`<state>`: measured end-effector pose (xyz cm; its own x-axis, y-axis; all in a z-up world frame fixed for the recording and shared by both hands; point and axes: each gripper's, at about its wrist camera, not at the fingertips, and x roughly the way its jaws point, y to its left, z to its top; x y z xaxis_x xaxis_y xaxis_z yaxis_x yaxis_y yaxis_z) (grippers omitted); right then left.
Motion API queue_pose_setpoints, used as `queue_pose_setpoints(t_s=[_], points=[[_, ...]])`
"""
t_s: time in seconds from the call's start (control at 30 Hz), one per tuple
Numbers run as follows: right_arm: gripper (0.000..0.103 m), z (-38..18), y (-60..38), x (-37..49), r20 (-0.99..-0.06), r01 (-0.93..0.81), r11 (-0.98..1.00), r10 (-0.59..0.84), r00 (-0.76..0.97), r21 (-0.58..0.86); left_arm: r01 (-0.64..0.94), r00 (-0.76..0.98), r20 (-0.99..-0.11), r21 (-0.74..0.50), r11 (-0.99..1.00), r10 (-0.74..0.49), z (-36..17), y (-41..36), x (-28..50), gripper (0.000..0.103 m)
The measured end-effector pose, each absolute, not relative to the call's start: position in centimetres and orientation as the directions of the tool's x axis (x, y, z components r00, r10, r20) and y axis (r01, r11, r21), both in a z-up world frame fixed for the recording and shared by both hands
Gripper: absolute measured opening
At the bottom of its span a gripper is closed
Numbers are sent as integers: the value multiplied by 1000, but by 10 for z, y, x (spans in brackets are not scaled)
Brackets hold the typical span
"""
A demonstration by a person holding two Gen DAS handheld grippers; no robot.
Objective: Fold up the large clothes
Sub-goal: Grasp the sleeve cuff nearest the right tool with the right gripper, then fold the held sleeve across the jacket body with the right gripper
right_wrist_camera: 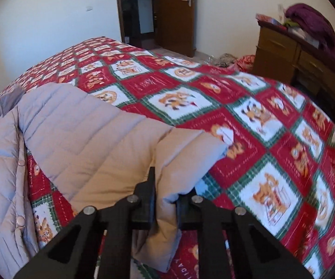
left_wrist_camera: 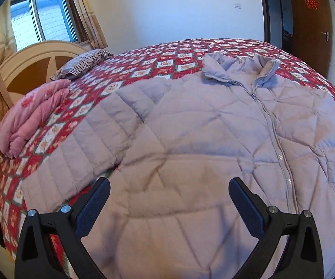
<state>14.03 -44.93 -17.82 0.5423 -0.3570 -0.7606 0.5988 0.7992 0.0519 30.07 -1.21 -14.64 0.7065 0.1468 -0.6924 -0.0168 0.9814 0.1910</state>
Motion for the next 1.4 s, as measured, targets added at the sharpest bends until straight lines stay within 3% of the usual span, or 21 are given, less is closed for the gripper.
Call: queue_pose_setpoints(t_s=[0.23,0.53,0.87,1.23,1.33,1.4], points=[[11,-124,-428,171,-681,531,848,-380,626,15,-38,705,-695,162,986,141,-134,4,326,102],[11,-71,-327,237,-572,333,940,-311,759,-68,-72,692,-710,112,991,130,-132,27,344,102],[11,-85,-206,308,-560,119,986,-164,812,-115,-134,673,-719,111,985,173,-146,56,375,102],[11,-131,-117,356,-610,-34,991,-52,791,-128,-161,647,-737,118,980,195,-157,75,379,102],[22,-140,-108,361,-623,-71,992,-12,782,-109,-172,653,-731,113,979,199,-146,76,378,102],[59,-142,-110,358,-641,-99,993,36,766,-63,-176,667,-719,105,979,197,-136,75,375,102]])
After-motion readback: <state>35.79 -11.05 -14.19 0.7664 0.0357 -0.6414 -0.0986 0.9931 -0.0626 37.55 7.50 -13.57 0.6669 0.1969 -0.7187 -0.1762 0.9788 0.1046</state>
